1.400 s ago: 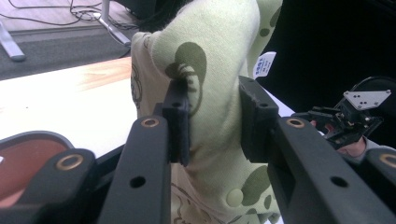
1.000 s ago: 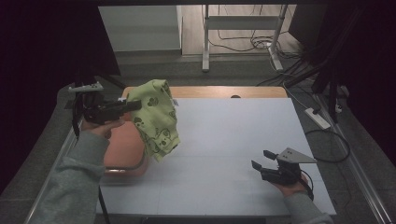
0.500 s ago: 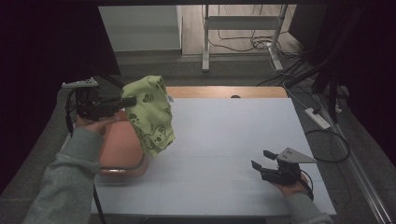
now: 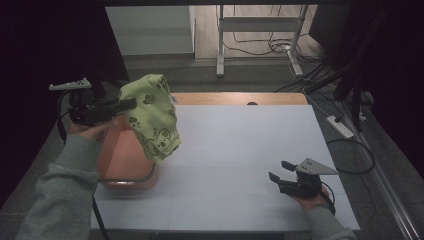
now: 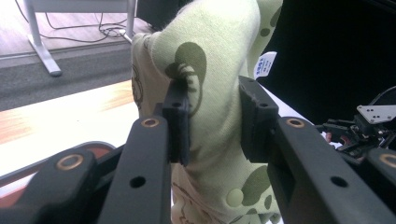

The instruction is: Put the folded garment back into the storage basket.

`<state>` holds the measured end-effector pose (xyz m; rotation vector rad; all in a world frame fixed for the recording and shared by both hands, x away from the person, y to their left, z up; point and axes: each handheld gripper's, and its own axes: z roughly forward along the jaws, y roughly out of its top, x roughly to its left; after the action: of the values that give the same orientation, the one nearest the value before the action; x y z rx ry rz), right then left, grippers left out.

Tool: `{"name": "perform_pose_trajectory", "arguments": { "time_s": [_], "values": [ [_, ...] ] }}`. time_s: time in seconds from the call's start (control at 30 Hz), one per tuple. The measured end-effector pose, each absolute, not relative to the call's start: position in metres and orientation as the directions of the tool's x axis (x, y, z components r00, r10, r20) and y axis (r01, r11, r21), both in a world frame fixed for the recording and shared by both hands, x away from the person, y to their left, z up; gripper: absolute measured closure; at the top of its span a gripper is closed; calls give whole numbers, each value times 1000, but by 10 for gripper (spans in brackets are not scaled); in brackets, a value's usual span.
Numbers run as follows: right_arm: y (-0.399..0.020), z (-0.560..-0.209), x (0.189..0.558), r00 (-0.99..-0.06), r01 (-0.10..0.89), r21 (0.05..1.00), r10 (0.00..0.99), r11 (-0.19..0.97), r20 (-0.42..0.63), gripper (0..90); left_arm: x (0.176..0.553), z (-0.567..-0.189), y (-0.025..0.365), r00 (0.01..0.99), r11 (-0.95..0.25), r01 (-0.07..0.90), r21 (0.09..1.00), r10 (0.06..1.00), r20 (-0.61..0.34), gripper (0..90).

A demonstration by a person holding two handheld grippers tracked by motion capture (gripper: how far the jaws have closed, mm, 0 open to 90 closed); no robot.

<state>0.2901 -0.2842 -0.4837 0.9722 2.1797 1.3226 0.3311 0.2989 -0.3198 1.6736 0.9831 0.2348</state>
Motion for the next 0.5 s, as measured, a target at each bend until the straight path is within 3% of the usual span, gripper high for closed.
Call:
{"name": "perform_pose_trajectory", "arguments": {
  "time_s": [0.5],
  "values": [
    [-284, -484, 291, -672, 353, 884, 740, 306, 12, 343, 327, -323, 317, 609, -13, 486, 874, 722, -328, 681]
  ]
}}
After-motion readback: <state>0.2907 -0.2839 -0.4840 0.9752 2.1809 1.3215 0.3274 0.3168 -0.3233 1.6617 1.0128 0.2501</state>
